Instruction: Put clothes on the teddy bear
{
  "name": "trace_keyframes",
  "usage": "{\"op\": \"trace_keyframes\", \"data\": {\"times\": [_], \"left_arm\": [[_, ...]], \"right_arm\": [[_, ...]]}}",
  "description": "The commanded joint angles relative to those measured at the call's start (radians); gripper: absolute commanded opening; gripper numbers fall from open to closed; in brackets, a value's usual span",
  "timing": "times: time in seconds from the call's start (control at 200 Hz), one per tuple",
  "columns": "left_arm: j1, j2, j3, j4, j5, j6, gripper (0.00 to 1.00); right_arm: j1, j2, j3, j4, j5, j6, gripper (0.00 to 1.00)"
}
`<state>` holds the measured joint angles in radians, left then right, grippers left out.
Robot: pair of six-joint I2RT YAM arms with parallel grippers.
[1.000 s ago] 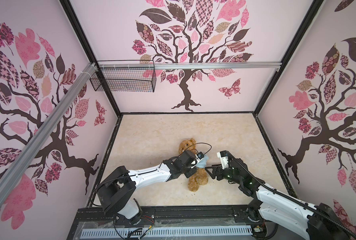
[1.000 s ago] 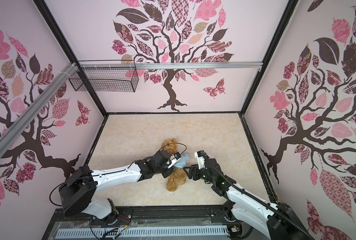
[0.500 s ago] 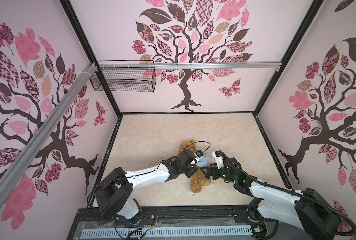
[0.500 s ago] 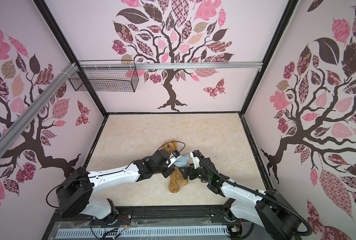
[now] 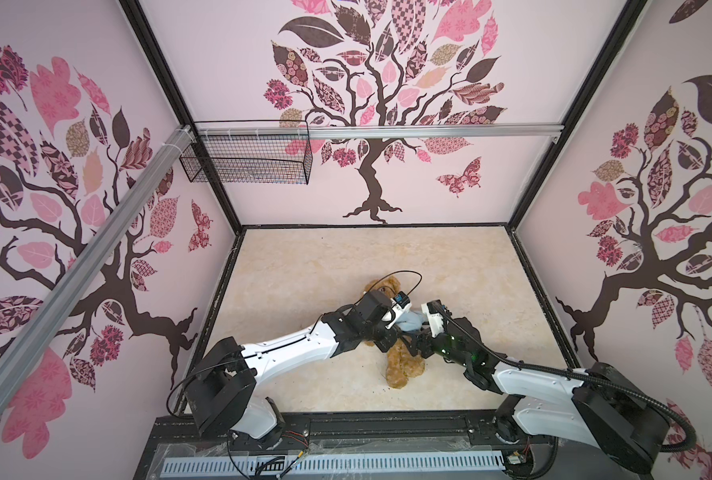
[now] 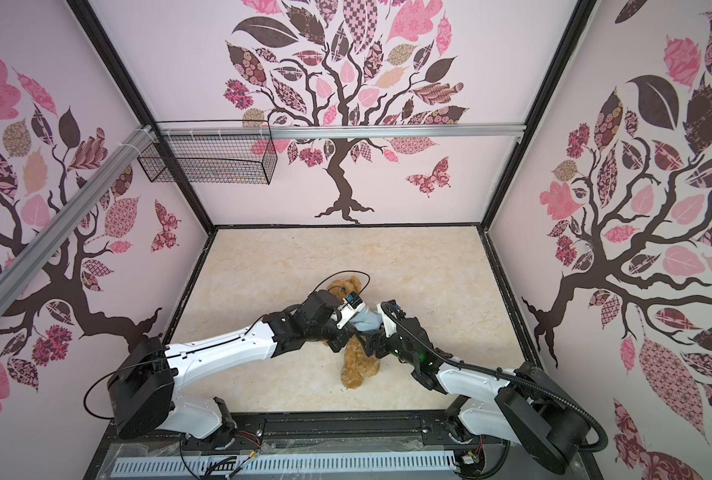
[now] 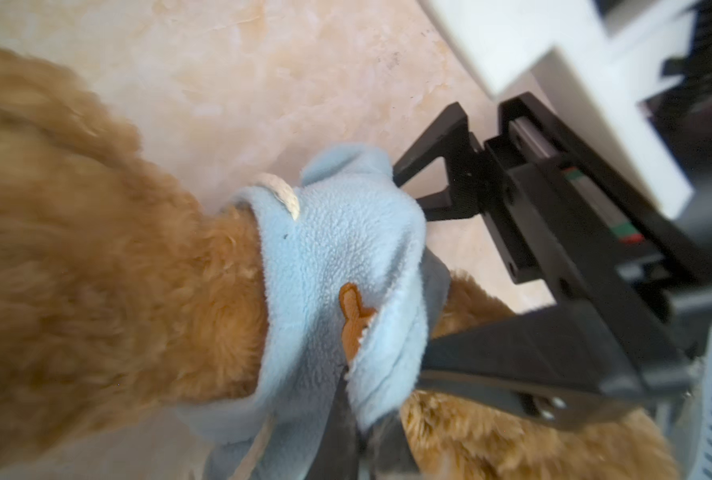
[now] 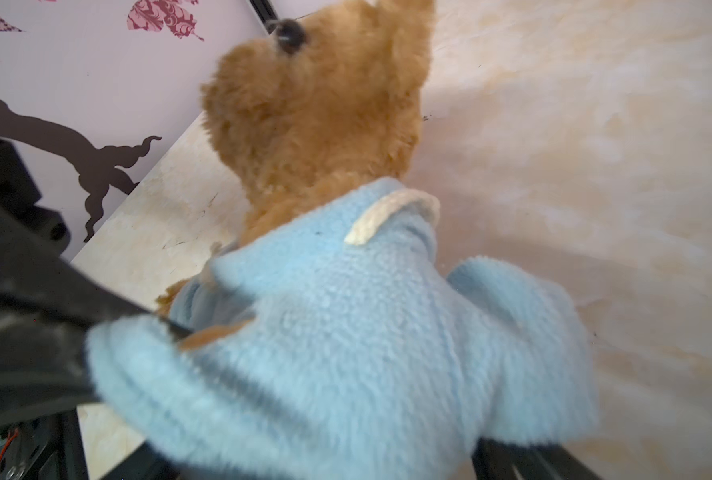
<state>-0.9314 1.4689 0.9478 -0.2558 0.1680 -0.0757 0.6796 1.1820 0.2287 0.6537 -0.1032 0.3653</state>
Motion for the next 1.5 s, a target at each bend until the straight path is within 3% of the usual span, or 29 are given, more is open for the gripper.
{"op": "trace_keyframes", "data": {"times": [0.0,0.125,0.255,0.49,0.59,0.755,0.855,0.97,1.07,1.19,1.375,1.495], "left_arm": [[-0.012,-0.050,0.035,0.015,0.163,-0.022,0.00],[-0.011,-0.070,0.013,0.014,0.264,-0.004,0.00],[-0.012,-0.077,0.017,-0.024,0.278,0.029,0.00],[-0.012,-0.035,0.058,-0.065,0.270,0.057,0.00],[-0.012,-0.014,0.077,-0.076,0.291,0.063,0.00],[-0.013,-0.008,0.069,-0.066,0.356,0.073,0.00],[-0.013,-0.016,0.058,-0.054,0.413,0.086,0.00],[-0.015,-0.030,0.026,-0.032,0.486,0.105,0.00],[-0.016,-0.031,-0.011,-0.031,0.531,0.132,0.00],[-0.016,-0.039,-0.076,-0.012,0.500,0.166,0.00],[-0.022,-0.025,-0.120,0.016,0.389,0.187,0.00],[-0.023,-0.004,-0.119,0.053,0.346,0.173,0.00]], "right_arm": [[0.000,-0.035,-0.027,0.143,0.123,-0.016,0.82],[0.000,-0.074,-0.056,0.229,0.157,-0.003,0.74],[0.000,-0.142,-0.077,0.260,0.171,-0.009,0.71],[0.000,-0.218,-0.108,0.318,0.040,-0.032,0.74],[0.001,-0.232,-0.120,0.347,0.035,-0.015,0.77],[-0.001,-0.225,-0.082,0.300,0.106,0.006,0.72],[-0.006,-0.215,-0.057,0.246,0.197,0.044,0.63],[-0.037,-0.226,-0.057,0.195,0.295,0.147,0.51],[-0.096,-0.258,-0.068,0.134,0.322,0.259,0.47],[-0.168,-0.311,-0.092,0.066,0.321,0.372,0.46],[-0.184,-0.360,-0.107,0.008,0.302,0.450,0.45],[-0.185,-0.328,-0.123,0.101,0.189,0.415,0.48]]}}
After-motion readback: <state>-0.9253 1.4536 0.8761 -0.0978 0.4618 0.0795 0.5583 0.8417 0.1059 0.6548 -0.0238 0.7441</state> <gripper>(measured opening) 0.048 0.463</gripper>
